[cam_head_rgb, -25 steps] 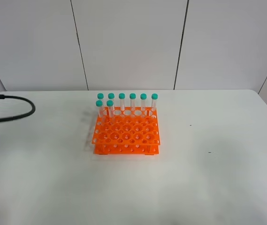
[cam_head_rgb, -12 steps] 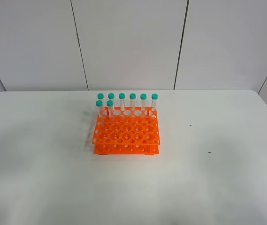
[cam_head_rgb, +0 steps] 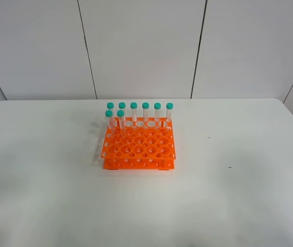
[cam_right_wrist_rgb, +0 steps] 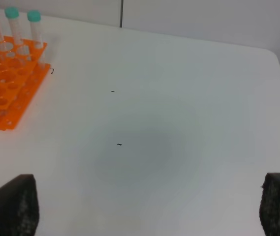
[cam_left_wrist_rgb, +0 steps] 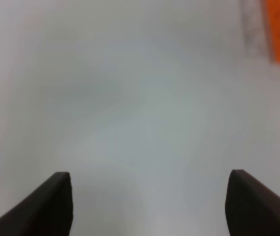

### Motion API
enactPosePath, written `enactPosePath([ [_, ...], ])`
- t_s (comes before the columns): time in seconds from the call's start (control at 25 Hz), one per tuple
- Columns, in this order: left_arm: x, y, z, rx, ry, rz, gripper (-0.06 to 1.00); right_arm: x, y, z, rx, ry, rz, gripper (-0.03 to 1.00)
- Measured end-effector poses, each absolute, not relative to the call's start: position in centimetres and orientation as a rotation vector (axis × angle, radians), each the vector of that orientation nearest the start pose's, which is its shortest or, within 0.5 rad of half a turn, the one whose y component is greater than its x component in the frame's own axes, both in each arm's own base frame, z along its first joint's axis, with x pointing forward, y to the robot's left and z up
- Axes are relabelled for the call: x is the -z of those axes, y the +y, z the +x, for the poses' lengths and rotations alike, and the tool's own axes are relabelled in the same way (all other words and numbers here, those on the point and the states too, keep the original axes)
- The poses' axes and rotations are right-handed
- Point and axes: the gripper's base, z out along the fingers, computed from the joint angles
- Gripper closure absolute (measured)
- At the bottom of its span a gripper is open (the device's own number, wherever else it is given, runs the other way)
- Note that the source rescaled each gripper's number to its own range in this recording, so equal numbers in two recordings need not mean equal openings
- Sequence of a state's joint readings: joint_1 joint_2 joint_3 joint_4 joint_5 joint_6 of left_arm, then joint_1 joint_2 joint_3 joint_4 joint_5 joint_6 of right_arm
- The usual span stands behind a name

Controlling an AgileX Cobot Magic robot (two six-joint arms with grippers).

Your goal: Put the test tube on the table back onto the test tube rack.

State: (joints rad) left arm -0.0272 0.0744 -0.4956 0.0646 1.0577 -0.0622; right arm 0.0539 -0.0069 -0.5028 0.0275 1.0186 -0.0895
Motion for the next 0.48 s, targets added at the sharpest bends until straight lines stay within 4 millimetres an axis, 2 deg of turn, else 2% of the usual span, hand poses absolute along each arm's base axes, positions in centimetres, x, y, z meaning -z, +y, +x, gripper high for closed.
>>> enactPosePath([
  [0.12, -27.64, 0.52, -0.45, -0.021, 2.042, -0.039, -0.03, -28.15, 0.19, -0.48, -0.010, 1.987, -0.143, -0.03],
  [0.48, -27.64, 0.52, -0.45, -0.021, 2.042, -0.039, -0.03, -28.15, 0.19, -0.48, -0.010, 1.987, -0.143, -0.03],
])
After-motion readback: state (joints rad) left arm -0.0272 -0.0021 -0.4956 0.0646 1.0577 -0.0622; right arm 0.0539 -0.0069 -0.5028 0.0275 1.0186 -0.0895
